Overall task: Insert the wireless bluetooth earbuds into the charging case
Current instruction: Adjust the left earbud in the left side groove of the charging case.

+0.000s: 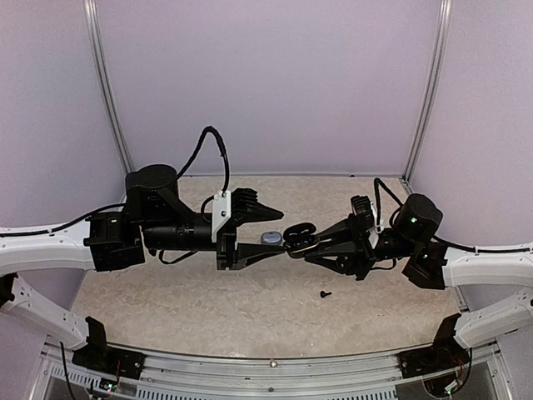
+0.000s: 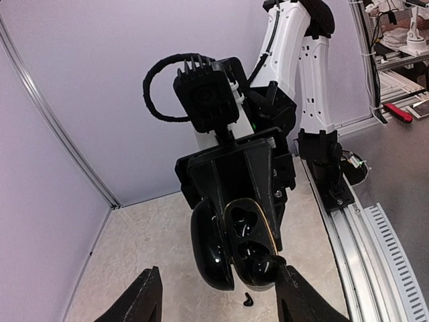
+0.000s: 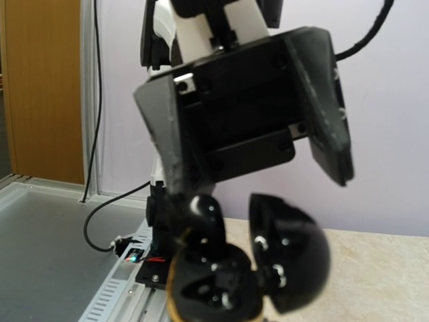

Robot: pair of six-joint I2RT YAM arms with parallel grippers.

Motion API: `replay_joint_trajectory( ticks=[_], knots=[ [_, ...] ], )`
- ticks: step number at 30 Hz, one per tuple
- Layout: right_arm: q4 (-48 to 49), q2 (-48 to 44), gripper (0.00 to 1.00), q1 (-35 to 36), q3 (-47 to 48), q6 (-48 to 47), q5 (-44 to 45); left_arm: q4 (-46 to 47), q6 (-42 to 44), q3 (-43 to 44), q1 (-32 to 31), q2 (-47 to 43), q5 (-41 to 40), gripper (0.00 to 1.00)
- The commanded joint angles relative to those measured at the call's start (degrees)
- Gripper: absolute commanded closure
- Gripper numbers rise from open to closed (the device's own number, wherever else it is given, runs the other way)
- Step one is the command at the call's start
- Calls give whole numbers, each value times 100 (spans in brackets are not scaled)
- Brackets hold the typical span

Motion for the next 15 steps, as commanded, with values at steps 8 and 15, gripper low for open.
replay_joint_trajectory(
  ticks=[8, 15],
  knots=[
    [126, 91, 100, 87, 225, 44, 27, 323, -56, 216, -52, 239, -79, 44],
    [55, 107, 100, 146, 234, -50, 61, 393, -217, 241, -39, 349, -89, 47]
  ],
)
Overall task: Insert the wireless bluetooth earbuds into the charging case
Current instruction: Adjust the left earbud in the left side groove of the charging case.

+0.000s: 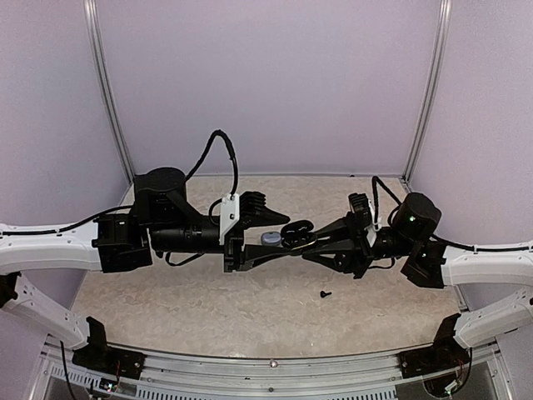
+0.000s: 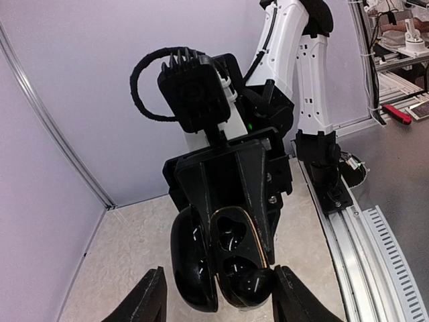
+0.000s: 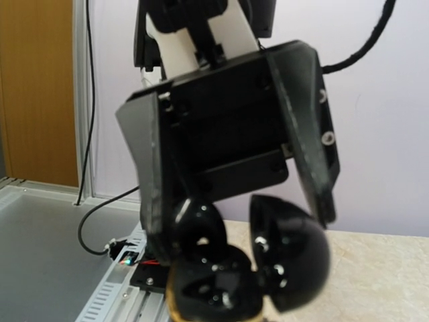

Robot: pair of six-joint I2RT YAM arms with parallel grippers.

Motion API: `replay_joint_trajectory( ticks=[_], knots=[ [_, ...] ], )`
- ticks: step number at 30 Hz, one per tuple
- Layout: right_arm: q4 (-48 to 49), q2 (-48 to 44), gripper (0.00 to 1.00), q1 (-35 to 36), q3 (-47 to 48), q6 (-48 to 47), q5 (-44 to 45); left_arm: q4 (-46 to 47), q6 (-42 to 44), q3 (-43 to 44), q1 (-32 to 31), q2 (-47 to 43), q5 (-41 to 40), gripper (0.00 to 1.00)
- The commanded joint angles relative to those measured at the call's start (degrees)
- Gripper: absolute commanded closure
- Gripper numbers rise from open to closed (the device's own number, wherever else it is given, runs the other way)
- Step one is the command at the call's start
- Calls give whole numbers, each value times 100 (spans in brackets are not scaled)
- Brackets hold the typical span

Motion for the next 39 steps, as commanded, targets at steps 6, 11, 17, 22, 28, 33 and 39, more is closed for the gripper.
replay_joint_trajectory(
  ticks=[6, 11, 17, 22, 28, 33, 39],
  knots=[
    [-106, 5, 100, 206, 167, -210, 55, 459, -493, 147, 149, 150, 205, 46],
    [-116, -26, 100, 216, 145, -231, 126, 385, -625, 200, 167, 193, 488, 36],
    [-115, -101, 100, 216, 84, -216, 264, 294, -621, 12, 159, -46, 594, 25],
    [-94, -83, 100, 216, 69, -208, 272, 284, -698, -72, 158, -228, 613, 24],
    [-116, -111, 100, 216, 70, -211, 275, 324, -750, -207, 154, -391, 367, 25],
    [-90, -93, 100, 216, 87, -186, 229, 292, -715, -201, 147, -391, 312, 27],
    [-68, -86, 100, 216, 96, -169, 134, 296, -636, -180, 148, -302, 132, 30]
  ],
)
